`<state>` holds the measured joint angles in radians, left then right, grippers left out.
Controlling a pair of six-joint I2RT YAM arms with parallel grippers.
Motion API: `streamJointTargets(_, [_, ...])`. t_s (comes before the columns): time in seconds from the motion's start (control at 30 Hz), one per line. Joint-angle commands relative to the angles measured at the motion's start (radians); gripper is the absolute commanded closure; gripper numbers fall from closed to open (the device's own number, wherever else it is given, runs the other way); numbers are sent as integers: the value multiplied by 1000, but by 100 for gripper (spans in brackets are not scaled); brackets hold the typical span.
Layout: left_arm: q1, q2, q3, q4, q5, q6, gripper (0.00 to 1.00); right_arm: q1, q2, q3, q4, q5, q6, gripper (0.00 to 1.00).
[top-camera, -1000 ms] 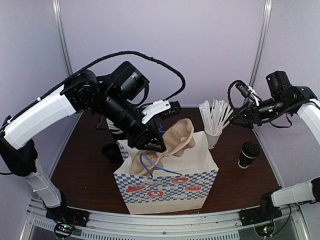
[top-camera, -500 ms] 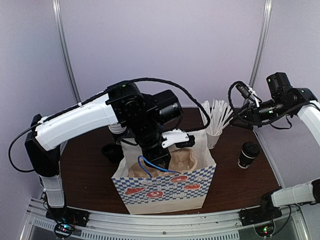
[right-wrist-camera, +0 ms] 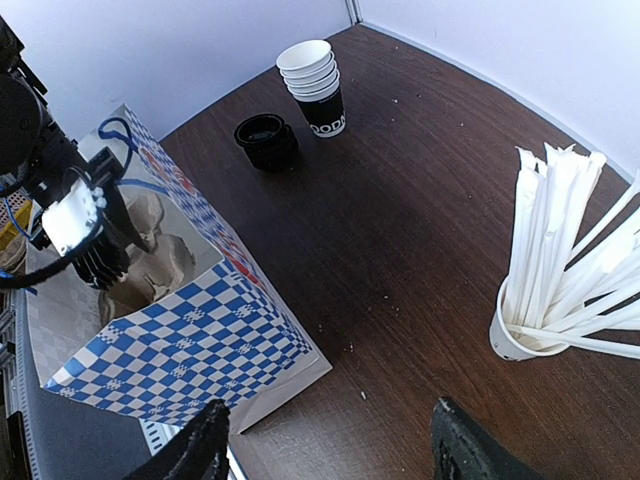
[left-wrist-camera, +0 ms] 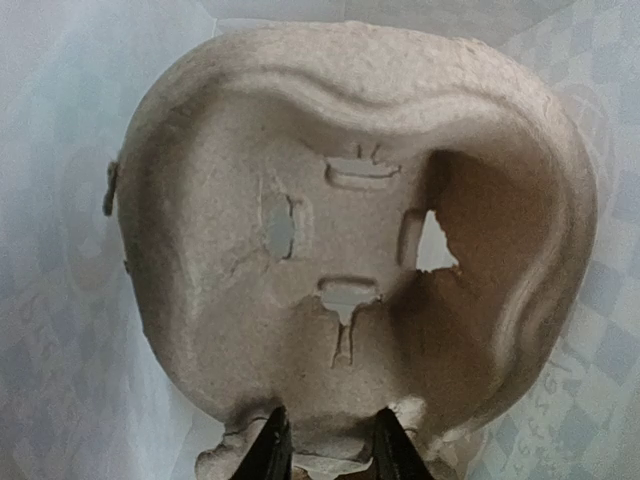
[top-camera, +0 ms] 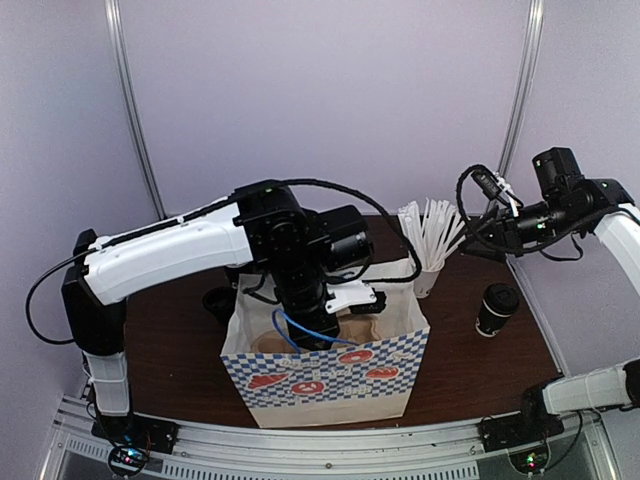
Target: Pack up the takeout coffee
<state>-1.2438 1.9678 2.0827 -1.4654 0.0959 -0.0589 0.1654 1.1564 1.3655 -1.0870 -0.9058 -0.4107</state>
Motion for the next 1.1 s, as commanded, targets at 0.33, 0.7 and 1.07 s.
streamJointTargets(0.33, [-21,71,-95,97,25,-84,78,-9,-20,-28,25,-20,12,31])
streamJointTargets(0.7, [-22,96,-179,148,50,-106,75,-9,-26,-42,33,-18,12,30])
streamJointTargets(1.07, [-22,108,-181,123,31,-108,61,-9,-32,-33,23,-13,12,30])
